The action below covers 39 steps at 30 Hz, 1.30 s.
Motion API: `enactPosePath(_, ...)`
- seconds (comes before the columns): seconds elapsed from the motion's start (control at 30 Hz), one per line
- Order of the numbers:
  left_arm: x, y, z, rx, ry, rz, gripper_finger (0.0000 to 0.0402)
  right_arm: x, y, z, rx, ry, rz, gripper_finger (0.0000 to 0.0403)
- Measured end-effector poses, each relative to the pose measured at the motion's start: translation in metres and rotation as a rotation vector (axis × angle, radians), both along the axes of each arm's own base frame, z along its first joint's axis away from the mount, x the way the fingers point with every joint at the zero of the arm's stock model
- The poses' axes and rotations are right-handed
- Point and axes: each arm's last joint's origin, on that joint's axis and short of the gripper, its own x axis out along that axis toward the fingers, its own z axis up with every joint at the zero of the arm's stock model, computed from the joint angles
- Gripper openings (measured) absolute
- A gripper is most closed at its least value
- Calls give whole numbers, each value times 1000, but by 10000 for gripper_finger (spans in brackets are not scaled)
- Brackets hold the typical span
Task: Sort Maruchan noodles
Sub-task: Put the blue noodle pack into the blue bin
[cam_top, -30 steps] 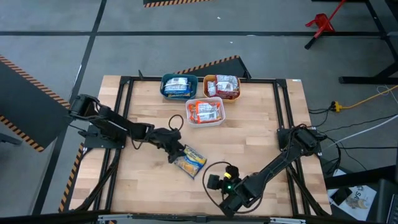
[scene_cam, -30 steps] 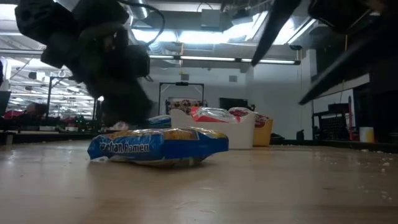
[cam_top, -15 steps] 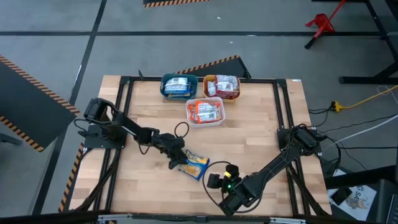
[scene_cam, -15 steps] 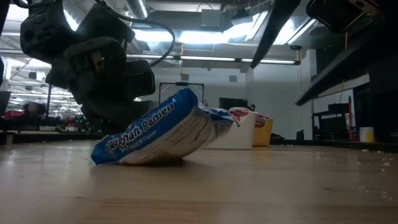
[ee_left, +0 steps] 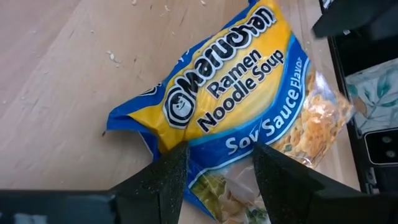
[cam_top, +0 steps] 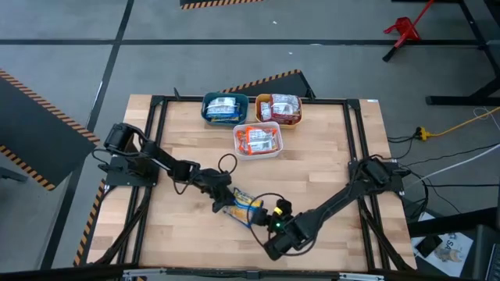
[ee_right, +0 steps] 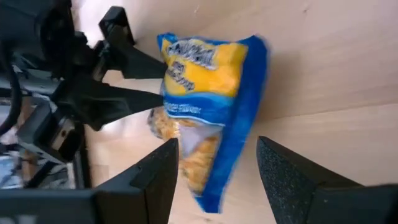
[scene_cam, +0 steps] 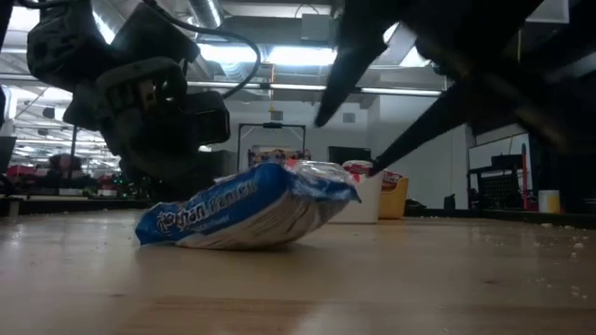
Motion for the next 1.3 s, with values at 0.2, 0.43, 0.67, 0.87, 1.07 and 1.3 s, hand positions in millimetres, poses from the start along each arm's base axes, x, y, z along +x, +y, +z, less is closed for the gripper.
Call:
enactPosePath(0.2,-2,0,-1,9,-1,8,175,14,4,-18,39,-68,-17,202)
enactPosePath(0.43,-2,0,-4,12,11,24,174,13,8,-26,42,-67,-26,202)
enactPosePath(0.67,-2,-1,-4,13,11,29,174,21,-2,-35,13,-55,-54,202)
enactPosePath(0.87,-2,-1,-4,12,12,29,174,37,-12,-55,18,-79,-65,202)
enactPosePath(1.07,-2,-1,-4,8,12,32,174,42,-20,-59,-37,-85,-86,202)
enactPosePath(1.3,-3,-1,1,-23,16,18,174,45,-20,-57,-30,-102,-62,132)
